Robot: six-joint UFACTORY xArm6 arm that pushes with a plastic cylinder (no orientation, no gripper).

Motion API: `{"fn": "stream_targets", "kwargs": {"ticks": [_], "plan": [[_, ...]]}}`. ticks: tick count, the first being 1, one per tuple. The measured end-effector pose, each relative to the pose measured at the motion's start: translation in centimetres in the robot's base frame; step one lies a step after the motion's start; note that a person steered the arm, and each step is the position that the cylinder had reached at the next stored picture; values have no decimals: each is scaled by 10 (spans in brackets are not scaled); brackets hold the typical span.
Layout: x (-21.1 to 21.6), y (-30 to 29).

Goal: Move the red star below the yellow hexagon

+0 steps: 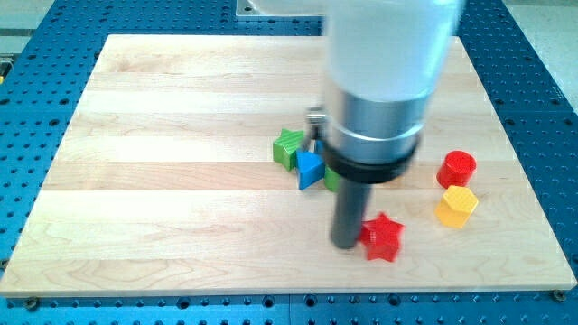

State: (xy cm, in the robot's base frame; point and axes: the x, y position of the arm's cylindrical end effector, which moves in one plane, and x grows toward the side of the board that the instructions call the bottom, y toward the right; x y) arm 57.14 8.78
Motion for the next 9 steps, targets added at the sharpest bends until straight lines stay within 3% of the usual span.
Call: {"fn": "stream_targets", "kwargs": {"ticks": [1,2,3,5,6,9], "plan": [[0,42],[3,-5],[31,1],[7,72],[5,31],[-32,73]]}}
